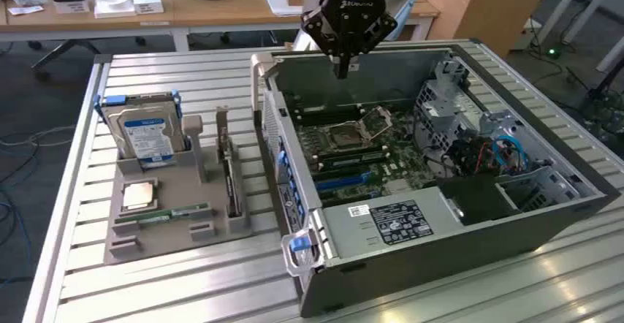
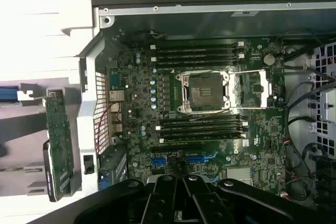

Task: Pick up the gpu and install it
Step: 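Reach for the gpu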

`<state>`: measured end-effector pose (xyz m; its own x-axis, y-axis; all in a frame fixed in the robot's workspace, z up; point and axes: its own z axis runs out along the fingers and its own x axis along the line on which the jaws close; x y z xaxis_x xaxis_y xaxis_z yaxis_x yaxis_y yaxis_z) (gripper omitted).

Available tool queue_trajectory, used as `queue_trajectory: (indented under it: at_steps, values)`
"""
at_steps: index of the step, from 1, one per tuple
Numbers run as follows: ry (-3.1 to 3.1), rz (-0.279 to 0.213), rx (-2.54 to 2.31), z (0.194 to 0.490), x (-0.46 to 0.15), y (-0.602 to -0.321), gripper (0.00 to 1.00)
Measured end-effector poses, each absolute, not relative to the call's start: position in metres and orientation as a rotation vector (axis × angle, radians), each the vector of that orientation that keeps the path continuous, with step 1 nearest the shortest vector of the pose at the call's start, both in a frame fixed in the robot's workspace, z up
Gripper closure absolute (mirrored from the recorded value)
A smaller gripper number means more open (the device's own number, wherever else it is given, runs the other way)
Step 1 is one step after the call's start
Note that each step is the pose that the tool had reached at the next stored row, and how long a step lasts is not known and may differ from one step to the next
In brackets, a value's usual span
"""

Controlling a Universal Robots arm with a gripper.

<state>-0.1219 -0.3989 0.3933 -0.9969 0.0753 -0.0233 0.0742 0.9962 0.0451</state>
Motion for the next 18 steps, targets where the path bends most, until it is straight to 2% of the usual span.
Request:
queue_trajectory:
  at_steps: [18]
  values:
    - [3.111,0.069,0.116,0.3932,-0.129,-0.3989,0.89]
